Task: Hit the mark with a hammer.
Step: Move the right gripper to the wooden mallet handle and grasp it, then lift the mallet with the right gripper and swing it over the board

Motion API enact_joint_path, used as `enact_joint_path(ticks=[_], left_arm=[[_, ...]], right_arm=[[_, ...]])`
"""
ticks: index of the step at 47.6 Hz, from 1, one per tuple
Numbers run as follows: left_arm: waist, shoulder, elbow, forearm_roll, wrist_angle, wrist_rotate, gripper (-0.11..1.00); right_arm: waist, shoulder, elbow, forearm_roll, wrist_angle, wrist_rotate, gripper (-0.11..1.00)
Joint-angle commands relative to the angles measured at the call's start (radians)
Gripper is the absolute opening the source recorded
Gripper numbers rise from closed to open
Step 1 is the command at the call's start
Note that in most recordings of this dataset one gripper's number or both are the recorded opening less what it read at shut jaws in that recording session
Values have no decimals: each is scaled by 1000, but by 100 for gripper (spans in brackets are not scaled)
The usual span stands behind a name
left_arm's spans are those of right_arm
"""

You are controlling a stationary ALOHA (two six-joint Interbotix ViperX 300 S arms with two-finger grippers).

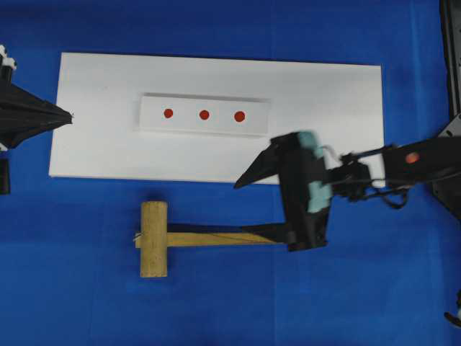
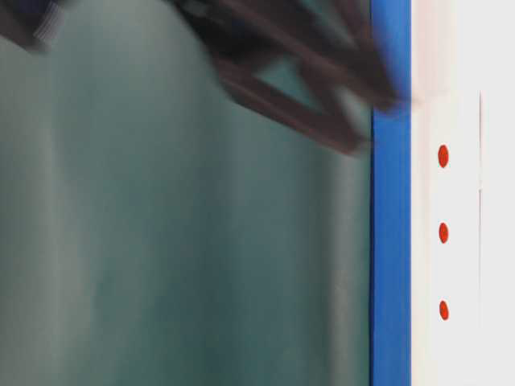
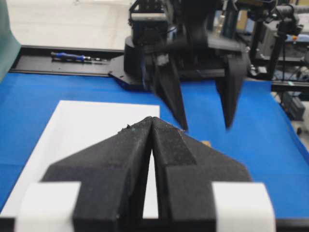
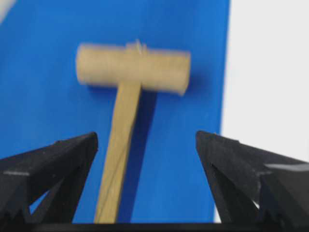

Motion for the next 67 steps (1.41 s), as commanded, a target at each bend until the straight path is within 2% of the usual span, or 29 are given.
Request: enact_joint_path(ticks=[1,9,16,20,26,37,40,46,51,58,67], left_arm=[[-2,8,-9,-2,-5,-2,0],[-2,6,-5,-2,-5,-2,0],[-2,6,0,-3,-5,-2,0],[-2,5,2,-2,-5,-2,0],[5,5,5,-2,-6,-2,0],[9,3,9,-2,-5,-2,0],[8,3,11,-2,-5,-2,0],[9,3,11,-2,-5,-2,0],[9,3,12,-2,-5,-2,0],[9,2,12,-2,6,-2,0],[8,3,12,-3,18,-5,0]], right_arm=[[17,63,-41,18,-52,2,90],[43,189,-46,77,-198,2,88],[63,291,-60,130,-279,2,88],[74,345,-81,155,-290,2,88],[84,399,-112,166,-290,2,88],[86,425,-123,187,-287,-9,84],[86,425,-123,187,-287,-12,75],[86,425,-126,183,-287,-21,36],[86,425,-127,183,-287,-23,12],[86,396,-130,183,-282,-20,10],[86,278,-123,183,-232,-26,9]])
